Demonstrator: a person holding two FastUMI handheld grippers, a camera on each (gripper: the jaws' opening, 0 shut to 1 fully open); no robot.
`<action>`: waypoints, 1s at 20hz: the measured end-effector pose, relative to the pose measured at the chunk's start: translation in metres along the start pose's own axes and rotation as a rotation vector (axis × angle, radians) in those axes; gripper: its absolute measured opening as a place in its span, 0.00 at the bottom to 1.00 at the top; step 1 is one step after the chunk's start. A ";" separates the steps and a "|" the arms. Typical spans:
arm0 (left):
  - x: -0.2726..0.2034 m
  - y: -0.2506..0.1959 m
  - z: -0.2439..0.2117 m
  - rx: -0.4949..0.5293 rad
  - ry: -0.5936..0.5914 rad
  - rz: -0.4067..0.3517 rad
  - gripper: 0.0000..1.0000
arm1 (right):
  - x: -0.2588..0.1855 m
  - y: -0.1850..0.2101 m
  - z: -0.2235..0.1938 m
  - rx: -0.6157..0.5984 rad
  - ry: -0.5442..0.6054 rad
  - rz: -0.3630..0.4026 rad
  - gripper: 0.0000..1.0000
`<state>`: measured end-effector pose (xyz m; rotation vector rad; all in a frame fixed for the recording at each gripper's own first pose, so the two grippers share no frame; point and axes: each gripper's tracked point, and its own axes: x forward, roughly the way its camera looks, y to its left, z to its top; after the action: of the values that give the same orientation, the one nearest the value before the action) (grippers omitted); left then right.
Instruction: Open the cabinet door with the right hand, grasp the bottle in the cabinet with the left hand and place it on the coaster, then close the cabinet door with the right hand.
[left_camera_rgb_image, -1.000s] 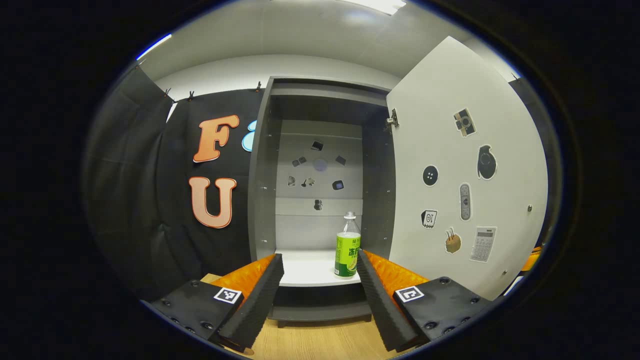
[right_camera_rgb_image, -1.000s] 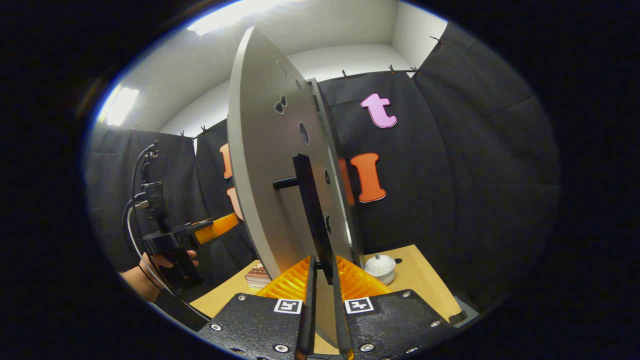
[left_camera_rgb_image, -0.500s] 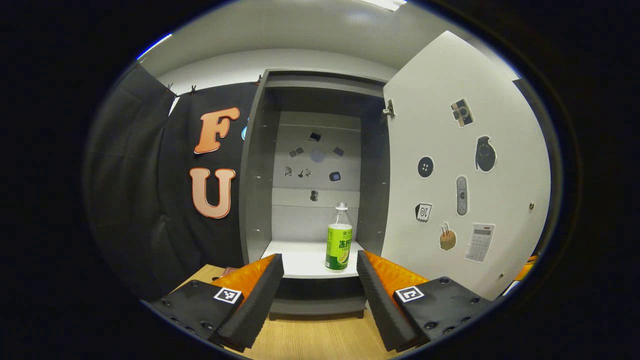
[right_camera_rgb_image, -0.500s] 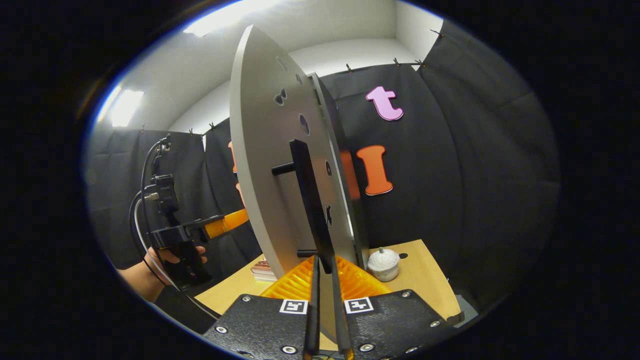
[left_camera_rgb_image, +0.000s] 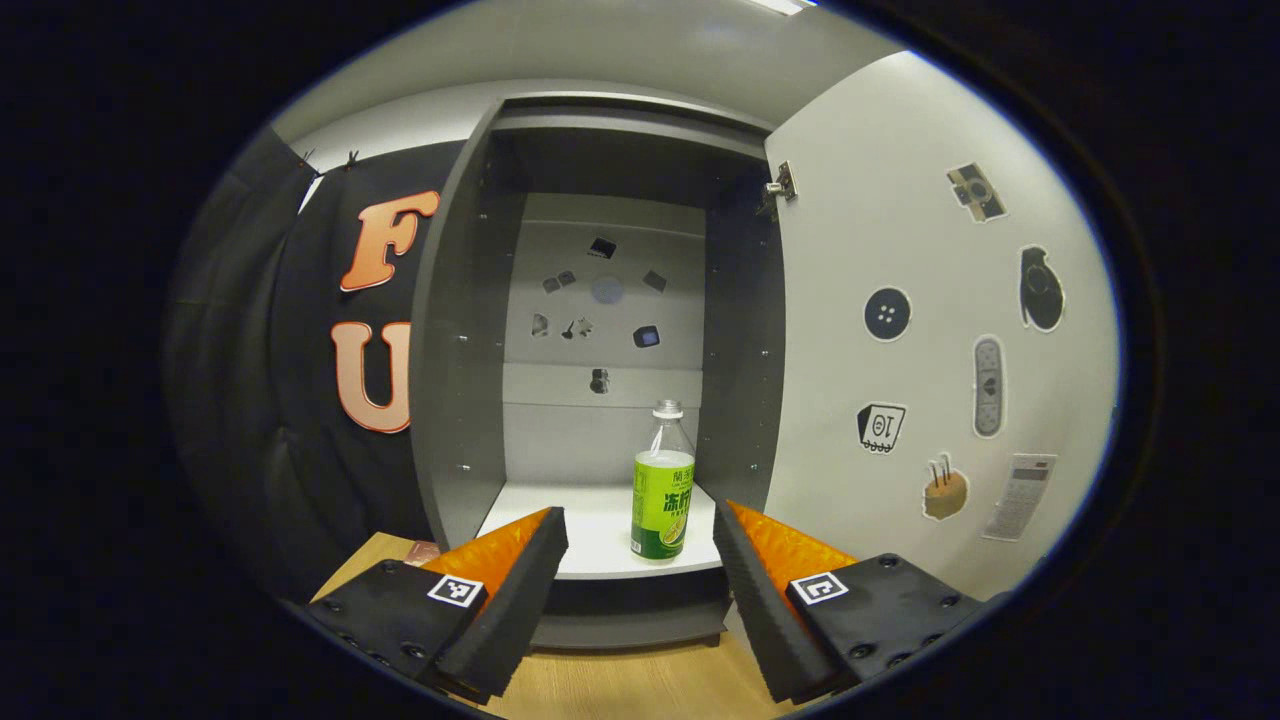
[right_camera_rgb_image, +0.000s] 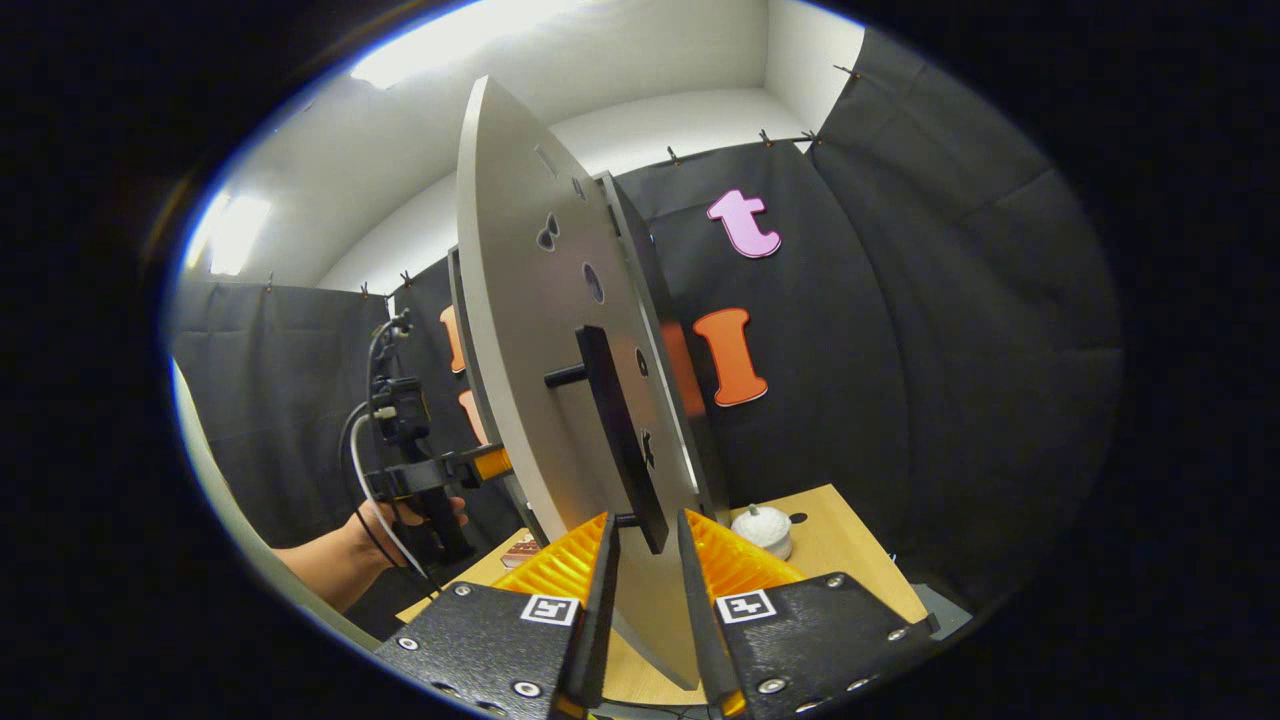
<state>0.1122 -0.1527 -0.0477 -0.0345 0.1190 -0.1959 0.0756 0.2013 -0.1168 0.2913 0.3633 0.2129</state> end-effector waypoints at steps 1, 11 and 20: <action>0.012 -0.003 -0.005 -0.001 0.013 -0.013 0.96 | -0.003 -0.001 0.003 -0.008 -0.011 -0.012 0.40; 0.128 -0.017 -0.061 0.036 0.124 -0.045 0.96 | -0.017 -0.009 0.007 -0.076 -0.055 -0.190 0.85; 0.179 -0.012 -0.086 0.081 0.164 -0.040 0.96 | -0.030 -0.024 0.006 -0.053 -0.085 -0.277 0.87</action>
<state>0.2740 -0.2011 -0.1525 0.0597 0.2737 -0.2430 0.0536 0.1699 -0.1095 0.1943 0.3099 -0.0619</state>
